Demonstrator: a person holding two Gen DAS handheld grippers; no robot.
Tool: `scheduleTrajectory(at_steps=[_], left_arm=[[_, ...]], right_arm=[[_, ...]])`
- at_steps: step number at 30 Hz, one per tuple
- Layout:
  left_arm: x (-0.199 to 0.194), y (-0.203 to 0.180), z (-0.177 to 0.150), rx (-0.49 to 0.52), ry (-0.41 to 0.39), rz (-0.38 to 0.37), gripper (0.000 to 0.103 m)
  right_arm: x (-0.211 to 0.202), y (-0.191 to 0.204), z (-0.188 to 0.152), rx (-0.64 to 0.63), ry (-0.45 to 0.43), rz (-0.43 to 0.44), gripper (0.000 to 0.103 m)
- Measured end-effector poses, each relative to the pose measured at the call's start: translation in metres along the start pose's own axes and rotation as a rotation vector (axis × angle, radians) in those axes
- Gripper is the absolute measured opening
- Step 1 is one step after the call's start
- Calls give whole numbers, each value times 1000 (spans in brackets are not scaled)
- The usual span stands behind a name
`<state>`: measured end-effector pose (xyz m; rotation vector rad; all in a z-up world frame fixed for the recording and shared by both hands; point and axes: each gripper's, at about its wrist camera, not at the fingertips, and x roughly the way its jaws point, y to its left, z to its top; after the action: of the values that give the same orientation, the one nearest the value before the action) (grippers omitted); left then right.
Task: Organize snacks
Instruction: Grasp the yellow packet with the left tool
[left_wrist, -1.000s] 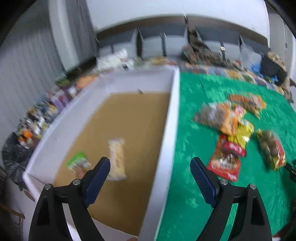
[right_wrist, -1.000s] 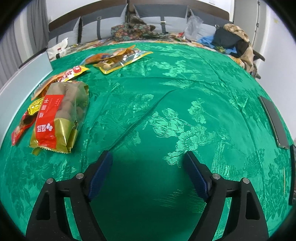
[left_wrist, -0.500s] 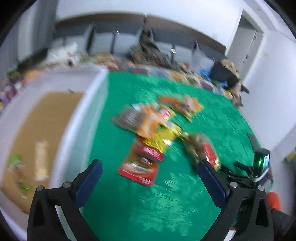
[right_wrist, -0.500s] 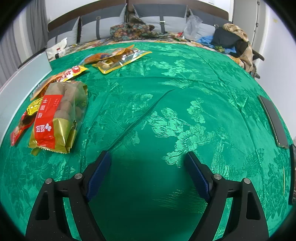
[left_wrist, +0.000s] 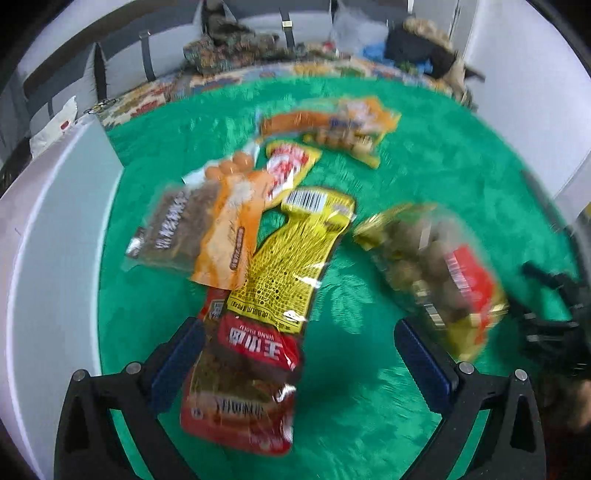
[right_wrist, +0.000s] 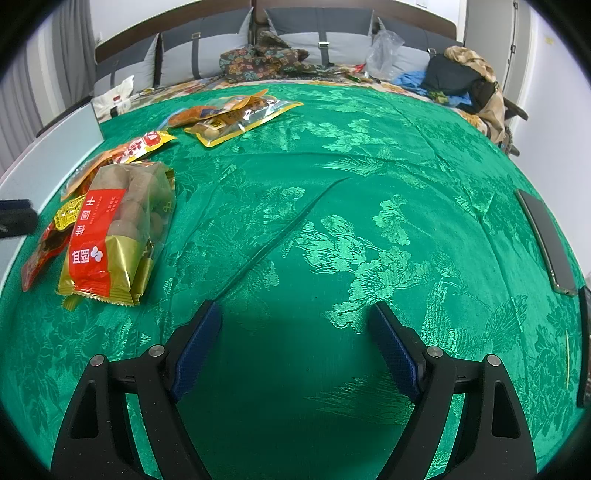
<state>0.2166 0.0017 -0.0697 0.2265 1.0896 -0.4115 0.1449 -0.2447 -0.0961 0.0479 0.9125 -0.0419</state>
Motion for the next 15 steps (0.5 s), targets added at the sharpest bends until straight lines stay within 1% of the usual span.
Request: scheduleTrajectory(at_steps=[1, 2, 3, 4, 5, 6, 8, 11, 13, 15], left_arm=[[8, 0, 1, 0, 22, 6, 97], [15, 0, 2, -3, 45, 1, 85], [17, -1, 1, 0, 42, 36, 80], [15, -2, 0, 11, 26, 65, 62], [14, -2, -1, 18, 14, 92, 48], [12, -1, -1, 11, 9, 86, 47], [4, 3, -5, -26, 6, 52, 42], [-9, 2, -17, -55, 22, 20, 42], [-19, -1, -31, -71, 41, -17, 42], [-26, -9, -44, -59, 64, -24, 42]], right_arm=[[0, 0, 0, 0, 0, 0, 85], [0, 0, 0, 0, 0, 0, 85], [0, 0, 0, 0, 0, 0, 85], [0, 0, 0, 0, 0, 0, 85], [0, 0, 0, 0, 0, 0, 85], [0, 0, 0, 1, 0, 0, 85], [0, 0, 0, 2, 0, 0, 85], [0, 0, 0, 2, 0, 0, 85], [0, 0, 0, 2, 0, 0, 85], [0, 0, 0, 2, 0, 0, 85]])
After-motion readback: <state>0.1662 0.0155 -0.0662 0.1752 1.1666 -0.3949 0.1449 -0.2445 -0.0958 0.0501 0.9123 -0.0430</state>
